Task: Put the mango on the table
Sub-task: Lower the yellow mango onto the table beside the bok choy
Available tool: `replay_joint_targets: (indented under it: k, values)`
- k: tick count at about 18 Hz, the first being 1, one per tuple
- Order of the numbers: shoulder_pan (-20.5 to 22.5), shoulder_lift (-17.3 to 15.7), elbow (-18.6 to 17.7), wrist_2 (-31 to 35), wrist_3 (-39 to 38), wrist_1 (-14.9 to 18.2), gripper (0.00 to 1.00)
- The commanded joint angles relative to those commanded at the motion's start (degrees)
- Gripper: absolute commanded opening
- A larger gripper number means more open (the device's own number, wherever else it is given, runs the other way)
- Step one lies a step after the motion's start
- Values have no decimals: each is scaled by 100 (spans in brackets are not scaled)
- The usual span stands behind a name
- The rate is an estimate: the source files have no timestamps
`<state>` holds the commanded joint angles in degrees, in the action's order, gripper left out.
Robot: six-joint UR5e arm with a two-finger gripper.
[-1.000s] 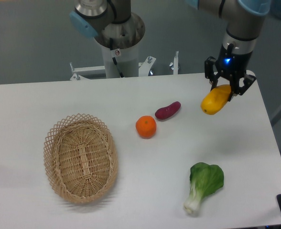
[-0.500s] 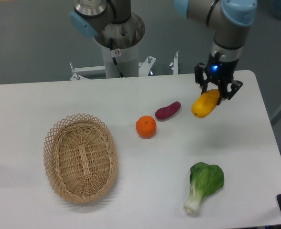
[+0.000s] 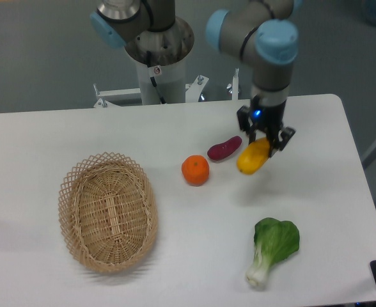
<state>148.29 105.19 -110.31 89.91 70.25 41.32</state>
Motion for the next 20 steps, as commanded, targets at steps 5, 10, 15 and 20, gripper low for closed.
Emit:
replay_joint_targets:
  k: [5, 10, 15, 20]
  values:
    - [-397, 475, 299, 229, -529, -36, 58]
    - [-529, 757, 414, 211, -495, -71, 57]
    - [-643, 907, 423, 211, -547, -62, 58]
    - [-687, 916, 414, 211, -556, -53, 58]
